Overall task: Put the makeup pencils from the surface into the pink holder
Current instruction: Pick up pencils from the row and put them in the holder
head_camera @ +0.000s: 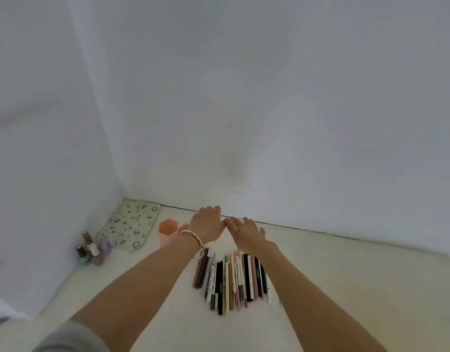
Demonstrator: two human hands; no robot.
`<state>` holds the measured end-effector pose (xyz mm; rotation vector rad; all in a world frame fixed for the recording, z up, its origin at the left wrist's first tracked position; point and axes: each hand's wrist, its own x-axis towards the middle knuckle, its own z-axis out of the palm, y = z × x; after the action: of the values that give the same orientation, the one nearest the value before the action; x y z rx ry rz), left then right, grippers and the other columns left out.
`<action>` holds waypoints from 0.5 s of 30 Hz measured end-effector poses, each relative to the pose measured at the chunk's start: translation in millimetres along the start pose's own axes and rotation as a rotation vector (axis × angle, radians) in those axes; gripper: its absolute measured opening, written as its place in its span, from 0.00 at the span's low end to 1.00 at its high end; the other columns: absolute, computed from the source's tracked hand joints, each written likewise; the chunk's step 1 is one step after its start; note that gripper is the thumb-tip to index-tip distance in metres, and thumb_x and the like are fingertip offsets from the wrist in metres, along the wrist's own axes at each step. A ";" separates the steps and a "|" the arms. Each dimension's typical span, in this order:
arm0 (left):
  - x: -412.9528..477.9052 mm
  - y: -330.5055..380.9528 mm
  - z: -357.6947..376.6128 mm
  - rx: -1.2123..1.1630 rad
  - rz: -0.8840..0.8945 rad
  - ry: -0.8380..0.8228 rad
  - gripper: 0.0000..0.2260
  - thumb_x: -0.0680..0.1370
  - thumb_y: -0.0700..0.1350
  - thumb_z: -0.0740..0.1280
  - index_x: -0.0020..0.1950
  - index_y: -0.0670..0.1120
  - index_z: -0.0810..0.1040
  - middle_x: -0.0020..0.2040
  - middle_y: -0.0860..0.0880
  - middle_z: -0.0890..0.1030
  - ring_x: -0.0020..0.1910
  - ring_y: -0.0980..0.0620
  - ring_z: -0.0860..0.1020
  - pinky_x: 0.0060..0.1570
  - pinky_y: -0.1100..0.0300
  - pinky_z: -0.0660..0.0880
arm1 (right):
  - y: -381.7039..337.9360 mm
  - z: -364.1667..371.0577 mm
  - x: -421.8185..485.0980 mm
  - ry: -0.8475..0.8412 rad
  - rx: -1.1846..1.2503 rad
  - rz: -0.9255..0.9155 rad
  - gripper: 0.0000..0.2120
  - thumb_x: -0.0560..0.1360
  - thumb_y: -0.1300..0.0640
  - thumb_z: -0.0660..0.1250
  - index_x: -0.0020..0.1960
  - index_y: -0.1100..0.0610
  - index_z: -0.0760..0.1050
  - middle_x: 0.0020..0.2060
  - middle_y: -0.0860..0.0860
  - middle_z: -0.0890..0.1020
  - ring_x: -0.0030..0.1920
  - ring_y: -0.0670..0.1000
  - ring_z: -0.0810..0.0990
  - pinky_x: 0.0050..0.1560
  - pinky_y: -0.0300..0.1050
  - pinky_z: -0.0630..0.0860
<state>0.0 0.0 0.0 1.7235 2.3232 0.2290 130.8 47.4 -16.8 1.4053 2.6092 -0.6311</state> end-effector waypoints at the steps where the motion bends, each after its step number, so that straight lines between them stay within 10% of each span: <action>1: -0.6 -0.3 5.4 0.002 -0.018 0.014 0.18 0.83 0.51 0.58 0.68 0.42 0.70 0.62 0.43 0.76 0.62 0.44 0.75 0.59 0.50 0.74 | 1.4 6.9 0.9 -0.021 0.021 0.014 0.22 0.83 0.45 0.42 0.77 0.43 0.54 0.77 0.58 0.57 0.78 0.59 0.51 0.72 0.67 0.50; 5: -2.7 -7.4 40.9 0.053 -0.151 -0.005 0.09 0.81 0.39 0.58 0.59 0.43 0.74 0.55 0.45 0.80 0.52 0.47 0.80 0.46 0.57 0.74 | 14.5 40.6 12.8 -0.001 0.034 -0.031 0.19 0.84 0.53 0.48 0.74 0.47 0.59 0.72 0.56 0.67 0.72 0.60 0.63 0.69 0.64 0.60; 15: -13.2 -18.2 121.9 0.191 -0.234 -0.142 0.10 0.82 0.36 0.59 0.59 0.41 0.78 0.57 0.45 0.81 0.56 0.46 0.80 0.52 0.56 0.76 | 31.1 78.7 36.3 0.114 0.243 -0.027 0.21 0.84 0.48 0.51 0.72 0.55 0.70 0.68 0.54 0.75 0.68 0.55 0.71 0.69 0.50 0.64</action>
<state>21.4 -20.0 -120.4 1.4717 2.4785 -0.1563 128.3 58.3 -108.2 1.5148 2.7188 -0.9246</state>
